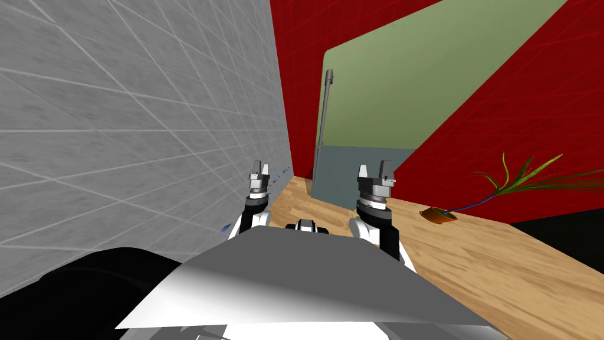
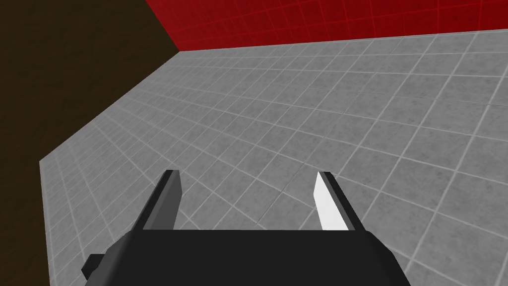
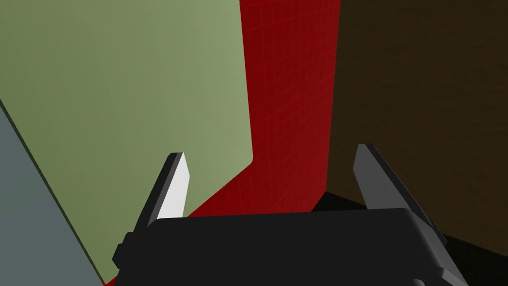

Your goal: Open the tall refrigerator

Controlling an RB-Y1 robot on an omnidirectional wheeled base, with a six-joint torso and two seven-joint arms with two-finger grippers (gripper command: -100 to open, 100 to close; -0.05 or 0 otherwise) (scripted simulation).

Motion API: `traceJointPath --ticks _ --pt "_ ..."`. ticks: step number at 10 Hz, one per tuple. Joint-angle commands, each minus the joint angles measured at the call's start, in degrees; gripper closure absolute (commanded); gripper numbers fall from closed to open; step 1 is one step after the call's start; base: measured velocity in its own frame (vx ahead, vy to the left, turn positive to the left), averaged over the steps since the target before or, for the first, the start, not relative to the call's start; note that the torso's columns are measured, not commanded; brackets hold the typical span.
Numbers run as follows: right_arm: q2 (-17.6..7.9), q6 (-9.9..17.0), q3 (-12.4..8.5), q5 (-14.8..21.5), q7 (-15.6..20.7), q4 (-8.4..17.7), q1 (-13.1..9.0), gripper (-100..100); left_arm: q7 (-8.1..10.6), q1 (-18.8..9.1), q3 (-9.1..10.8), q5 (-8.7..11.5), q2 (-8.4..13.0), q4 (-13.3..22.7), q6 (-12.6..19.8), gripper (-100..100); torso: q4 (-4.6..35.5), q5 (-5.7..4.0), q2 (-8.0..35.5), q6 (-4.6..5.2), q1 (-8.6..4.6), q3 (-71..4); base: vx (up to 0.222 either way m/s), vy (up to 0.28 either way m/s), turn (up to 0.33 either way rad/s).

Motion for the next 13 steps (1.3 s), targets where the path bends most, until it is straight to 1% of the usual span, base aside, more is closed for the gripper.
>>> traceJointPath --ticks 1,3,6,7,8,9,10,11,12,13 --pt "-4.04 1.81 1.26 0.32 0.85 -1.10 -1.96 -100 0.00 0.00 0.00 0.00 0.00 0.00 0.00 0 0.05 -0.01 0.06 0.00 -0.02 -0.04 0.068 0.018 -0.145" --pt "-7.50 3.87 2.53 0.67 1.79 -2.00 -4.37 -100 0.00 0.01 0.00 0.00 0.00 0.00 0.00 0 0.08 -0.01 0.10 0.00 0.00 -0.03 0.107 0.041 -0.165" --pt "-12.88 7.64 4.86 1.31 3.51 -3.36 -8.77 -100 0.00 0.01 0.00 0.00 0.00 0.00 0.00 0 0.09 -0.01 0.14 0.00 -0.02 -0.01 0.122 0.057 -0.206" --pt "-13.41 7.64 4.86 1.31 3.51 -3.36 -8.77 -100 0.00 0.01 0.00 0.00 0.00 0.00 0.00 0 0.12 0.00 0.23 0.00 0.00 0.05 0.074 0.050 -0.059" --pt "-15.58 9.04 5.73 1.55 4.16 -3.82 -10.42 -100 0.00 -0.01 0.00 0.00 0.00 0.00 0.00 0 0.14 -0.02 0.33 -0.02 -0.08 0.11 0.076 0.038 -0.154" --pt "-17.21 10.51 6.64 1.80 4.84 -4.26 -12.14 -100 0.00 0.00 0.00 0.00 0.00 0.00 0.00 0 0.14 -0.04 0.28 0.02 -0.12 0.09 0.105 0.051 -0.229" --pt "-17.87 10.51 6.64 1.80 4.84 -4.26 -12.14 -100 0.00 0.00 0.00 0.00 0.00 0.00 0.00 0 0.10 -0.02 0.14 0.00 -0.06 0.00 0.086 0.049 -0.077" --pt "-20.09 12.04 7.60 2.06 5.55 -4.70 -13.93 -100 0.00 0.00 0.00 0.00 0.00 0.00 0.00 0 0.09 -0.01 0.16 -0.02 -0.03 0.00 0.092 0.055 -0.151" --pt "-21.62 13.63 8.59 2.33 6.29 -5.13 -15.23 -100 0.00 0.00 0.00 0.00 0.00 0.00 0.00 0 0.10 0.00 0.15 0.01 -0.01 0.00 0.118 0.069 -0.301" --pt "-22.78 13.63 8.59 2.33 6.29 -5.13 -15.80 -100 0.00 0.01 0.00 0.00 0.00 0.00 0.00 0 0.08 0.00 0.09 0.01 0.00 -0.04 0.090 0.060 -0.100"
